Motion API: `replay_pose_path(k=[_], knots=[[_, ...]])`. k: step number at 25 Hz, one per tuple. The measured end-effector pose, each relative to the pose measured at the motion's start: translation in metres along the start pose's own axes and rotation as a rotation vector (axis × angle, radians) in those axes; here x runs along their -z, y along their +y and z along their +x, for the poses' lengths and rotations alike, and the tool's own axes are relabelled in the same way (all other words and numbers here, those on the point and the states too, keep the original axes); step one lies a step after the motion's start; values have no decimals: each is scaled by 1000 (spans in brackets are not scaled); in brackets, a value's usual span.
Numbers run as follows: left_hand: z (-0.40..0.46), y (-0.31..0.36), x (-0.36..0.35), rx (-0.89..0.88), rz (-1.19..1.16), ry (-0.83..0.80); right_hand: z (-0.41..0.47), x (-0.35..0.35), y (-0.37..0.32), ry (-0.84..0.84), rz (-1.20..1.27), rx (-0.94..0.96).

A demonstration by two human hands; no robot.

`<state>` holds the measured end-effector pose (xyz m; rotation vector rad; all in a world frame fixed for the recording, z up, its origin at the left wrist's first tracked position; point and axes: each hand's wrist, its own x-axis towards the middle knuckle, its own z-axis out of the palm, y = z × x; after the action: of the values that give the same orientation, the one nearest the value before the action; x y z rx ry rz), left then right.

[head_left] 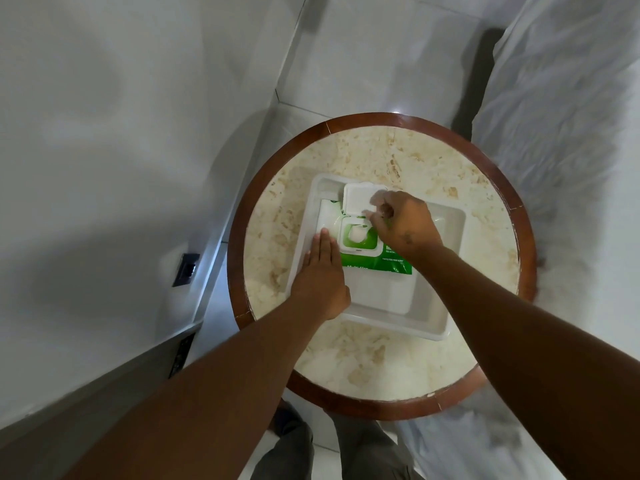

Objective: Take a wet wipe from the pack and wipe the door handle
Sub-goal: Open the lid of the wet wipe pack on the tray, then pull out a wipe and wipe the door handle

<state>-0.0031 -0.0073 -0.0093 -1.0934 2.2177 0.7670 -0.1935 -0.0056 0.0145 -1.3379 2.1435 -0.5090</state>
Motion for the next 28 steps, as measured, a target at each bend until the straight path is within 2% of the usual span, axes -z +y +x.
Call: replay_pose_path(k=[4, 10, 15, 19, 21, 23, 25, 28], knots=[[1, -1, 0, 15, -17, 6, -21, -8, 13, -181, -194, 99], [3, 2, -3, 38, -15, 10, -8, -18, -5, -89, -176, -107], [5, 4, -9, 59, -66, 61, -14, -7, -12, -110, 124, -109], [4, 6, -8, 68, -84, 66, -15, 4, -28, 31, 555, -372], [1, 9, -1, 79, -106, 34, -18, 15, -36, 61, 635, -431], [-10, 12, 15, 75, -193, 3, -31, 29, -50, 87, 647, -455], [-27, 14, 39, 47, -394, 36, -44, 43, -67, 70, 648, -448], [-84, 3, 79, 5, -796, 264, -73, 65, -113, -55, 724, -398]])
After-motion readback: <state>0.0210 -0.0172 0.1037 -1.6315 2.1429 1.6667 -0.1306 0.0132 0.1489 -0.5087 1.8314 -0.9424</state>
